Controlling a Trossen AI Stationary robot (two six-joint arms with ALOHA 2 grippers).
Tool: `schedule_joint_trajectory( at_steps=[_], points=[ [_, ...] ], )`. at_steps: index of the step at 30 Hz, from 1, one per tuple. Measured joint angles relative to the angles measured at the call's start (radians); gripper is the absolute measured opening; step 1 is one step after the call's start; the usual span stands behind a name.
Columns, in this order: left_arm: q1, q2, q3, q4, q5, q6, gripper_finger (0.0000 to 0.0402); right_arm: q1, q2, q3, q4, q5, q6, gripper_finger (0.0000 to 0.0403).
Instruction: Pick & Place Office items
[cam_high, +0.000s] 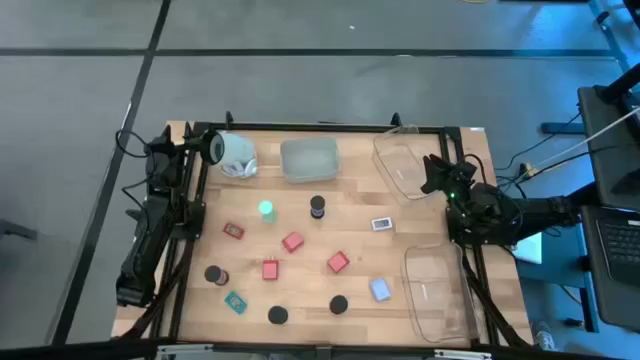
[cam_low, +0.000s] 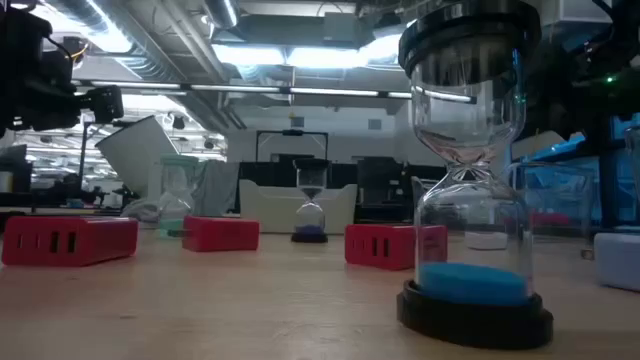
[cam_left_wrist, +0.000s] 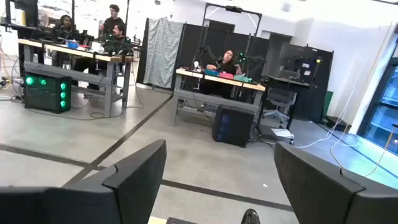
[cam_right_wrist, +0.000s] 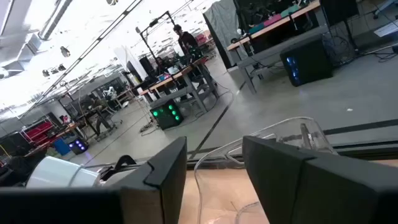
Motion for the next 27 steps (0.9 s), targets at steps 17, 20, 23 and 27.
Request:
schedule_joint_trajectory(
  at_steps=[17,20,23,27],
  points=[
    [0.000,0.000,0.000,0.002,0.000,-0.002,0.0296,0.000,0.000,0.000,0.000,0.000,-0.003,0.0161],
    [0.000,0.000,0.000,0.002,-0.003,-0.001,0.0296,0.000,0.000,0.000,0.000,0.000,-0.003,0.0161],
    [0.000,0.000,0.000,0.003,0.000,-0.001,0.0296,0.000,0.000,0.000,0.000,0.000,-0.003,0.0161],
    [0.000,0.000,0.000,0.011,0.007,-0.001,0.0296,0.000,0.000,0.000,-0.003,-0.003,-0.003,0.0161]
  ],
)
